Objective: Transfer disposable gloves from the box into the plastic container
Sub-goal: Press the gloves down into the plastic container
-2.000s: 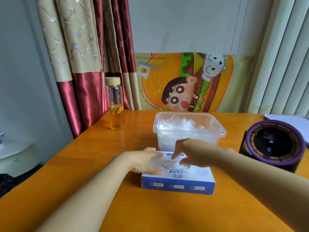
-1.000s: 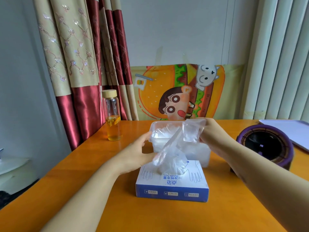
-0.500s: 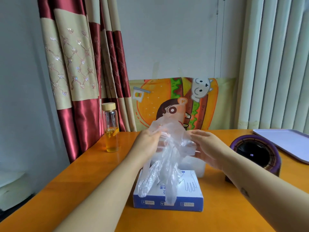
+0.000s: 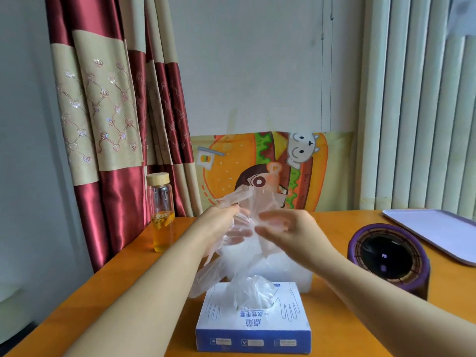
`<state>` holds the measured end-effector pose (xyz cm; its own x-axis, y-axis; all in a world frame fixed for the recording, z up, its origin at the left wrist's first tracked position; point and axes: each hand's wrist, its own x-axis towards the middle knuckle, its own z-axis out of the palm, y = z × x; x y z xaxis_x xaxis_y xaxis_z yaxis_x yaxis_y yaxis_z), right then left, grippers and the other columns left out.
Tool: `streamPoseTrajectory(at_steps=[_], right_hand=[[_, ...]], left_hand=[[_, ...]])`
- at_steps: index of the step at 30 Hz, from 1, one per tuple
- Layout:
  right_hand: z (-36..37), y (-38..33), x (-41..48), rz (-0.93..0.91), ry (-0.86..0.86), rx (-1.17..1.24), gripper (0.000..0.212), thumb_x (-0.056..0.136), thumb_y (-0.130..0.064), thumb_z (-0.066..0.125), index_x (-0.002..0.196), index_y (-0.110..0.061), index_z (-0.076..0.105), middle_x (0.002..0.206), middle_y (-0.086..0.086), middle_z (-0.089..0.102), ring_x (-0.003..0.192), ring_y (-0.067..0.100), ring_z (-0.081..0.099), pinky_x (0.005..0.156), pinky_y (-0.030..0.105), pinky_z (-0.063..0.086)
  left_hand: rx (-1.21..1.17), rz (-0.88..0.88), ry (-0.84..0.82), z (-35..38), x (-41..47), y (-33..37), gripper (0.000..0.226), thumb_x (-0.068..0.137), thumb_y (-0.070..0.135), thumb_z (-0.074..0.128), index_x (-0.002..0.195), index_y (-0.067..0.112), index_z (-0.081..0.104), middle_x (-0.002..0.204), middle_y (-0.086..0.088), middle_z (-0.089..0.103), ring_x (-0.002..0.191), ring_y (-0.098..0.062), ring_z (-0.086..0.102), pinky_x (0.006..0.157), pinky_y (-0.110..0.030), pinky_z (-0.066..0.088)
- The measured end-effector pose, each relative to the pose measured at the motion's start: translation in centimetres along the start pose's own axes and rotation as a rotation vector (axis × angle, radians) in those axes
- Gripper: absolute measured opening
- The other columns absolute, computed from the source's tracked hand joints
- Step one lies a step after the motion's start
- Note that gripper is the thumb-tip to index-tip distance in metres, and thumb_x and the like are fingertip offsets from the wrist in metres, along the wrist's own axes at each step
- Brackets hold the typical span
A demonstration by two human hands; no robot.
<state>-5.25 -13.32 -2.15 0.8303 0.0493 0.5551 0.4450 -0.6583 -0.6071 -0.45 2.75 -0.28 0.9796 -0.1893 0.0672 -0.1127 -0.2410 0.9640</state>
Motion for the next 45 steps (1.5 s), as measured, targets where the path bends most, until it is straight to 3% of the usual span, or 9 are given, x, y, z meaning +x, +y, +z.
streamPoseTrajectory(at_steps=[3, 6, 10, 15, 18, 23, 34, 42, 45], right_hand=[[-0.8, 1.7, 2.3, 0.135, 0.11, 0.145, 0.022, 0.08, -0.024, 0.074, 0.101, -0.017, 0.074, 0.092, -0.009, 0.072, 0.076, -0.007, 0.064, 0.069, 0.012, 0.053], [-1.3, 3.3, 4.1, 0.284, -0.028, 0.185, 0.036, 0.076, -0.006, 0.071, 0.113, -0.01, 0.069, 0.091, -0.009, 0.069, 0.084, 0.013, 0.07, 0.076, 0.03, 0.059], [-1.3, 5.2, 6.0, 0.396, -0.116, 0.103, 0.049, 0.075, 0.005, 0.064, 0.123, -0.001, 0.06, 0.096, -0.007, 0.066, 0.096, 0.027, 0.068, 0.082, 0.046, 0.055], [-0.2, 7.8, 8.6, 0.562, -0.252, 0.023, 0.049, 0.075, 0.008, 0.06, 0.124, 0.009, 0.054, 0.125, 0.018, 0.06, 0.102, 0.032, 0.065, 0.086, 0.046, 0.054], [0.8, 9.6, 9.7, 0.588, -0.395, -0.086, 0.06, 0.075, 0.003, 0.066, 0.132, 0.006, 0.047, 0.118, 0.021, 0.064, 0.09, 0.027, 0.07, 0.079, 0.034, 0.058], [2.1, 10.8, 11.1, 0.43, -0.727, -0.705, 0.055, 0.081, -0.023, 0.071, 0.13, -0.005, 0.054, 0.122, 0.009, 0.063, 0.105, 0.023, 0.062, 0.089, 0.028, 0.049], [4.2, 13.8, 11.5, 0.371, -0.971, -1.322, 0.08, 0.08, -0.044, 0.07, 0.146, -0.019, 0.031, 0.156, 0.011, 0.017, 0.145, 0.034, -0.004, 0.113, 0.055, 0.001], [0.1, 9.5, 10.9, 0.137, -0.657, -1.023, 0.047, 0.086, -0.041, 0.064, 0.131, -0.027, 0.055, 0.133, 0.0, 0.049, 0.13, 0.026, 0.031, 0.109, 0.053, 0.018], [-1.2, 6.9, 8.8, -0.1, -0.415, -0.698, 0.028, 0.09, -0.03, 0.062, 0.117, -0.026, 0.065, 0.115, -0.007, 0.063, 0.105, 0.009, 0.053, 0.093, 0.027, 0.041]], left_hand=[[-0.016, -0.074, -0.05, -0.9, 1.9, -0.5, 0.027, 0.102, 0.018, 0.043, 0.108, 0.01, 0.068, 0.102, -0.005, 0.07, 0.08, -0.016, 0.069, 0.064, -0.022, 0.053], [0.075, -0.122, 0.024, -2.2, 3.6, -1.4, 0.025, 0.1, 0.02, 0.047, 0.095, 0.017, 0.072, 0.107, 0.005, 0.064, 0.106, -0.013, 0.056, 0.083, -0.018, 0.044], [-0.016, -0.18, 0.161, -4.1, 7.6, -4.2, 0.019, 0.095, 0.012, 0.055, 0.087, 0.009, 0.072, 0.108, -0.013, 0.067, 0.101, -0.028, 0.065, 0.097, -0.046, 0.049], [0.491, 0.283, 0.557, -4.5, 9.8, -3.0, 0.029, 0.097, 0.011, 0.046, 0.121, 0.016, 0.062, 0.119, -0.001, 0.063, 0.104, -0.019, 0.06, 0.082, -0.028, 0.047], [0.744, 0.474, 0.102, -1.4, 9.6, -1.7, 0.027, 0.096, 0.021, 0.053, 0.121, 0.026, 0.062, 0.124, 0.011, 0.059, 0.104, -0.006, 0.057, 0.088, -0.022, 0.044], [1.373, 0.003, -0.616, 2.8, 11.4, -2.2, 0.052, 0.097, 0.036, 0.052, 0.145, 0.022, 0.04, 0.151, 0.0, 0.038, 0.133, -0.024, 0.041, 0.109, -0.036, 0.035], [1.603, -0.135, -0.682, 5.8, 14.3, -5.8, 0.045, 0.101, 0.025, 0.044, 0.146, 0.02, 0.038, 0.152, -0.004, 0.033, 0.135, -0.028, 0.037, 0.109, -0.036, 0.035], [1.209, -0.001, -0.614, 2.9, 13.8, -2.9, 0.05, 0.096, 0.019, 0.055, 0.144, 0.02, 0.042, 0.142, 0.004, 0.05, 0.128, -0.017, 0.048, 0.108, -0.032, 0.039], [0.783, -0.033, -0.518, 0.2, 12.3, -2.5, 0.044, 0.094, 0.014, 0.059, 0.137, 0.016, 0.052, 0.129, 0.004, 0.06, 0.117, -0.012, 0.057, 0.099, -0.029, 0.048]])
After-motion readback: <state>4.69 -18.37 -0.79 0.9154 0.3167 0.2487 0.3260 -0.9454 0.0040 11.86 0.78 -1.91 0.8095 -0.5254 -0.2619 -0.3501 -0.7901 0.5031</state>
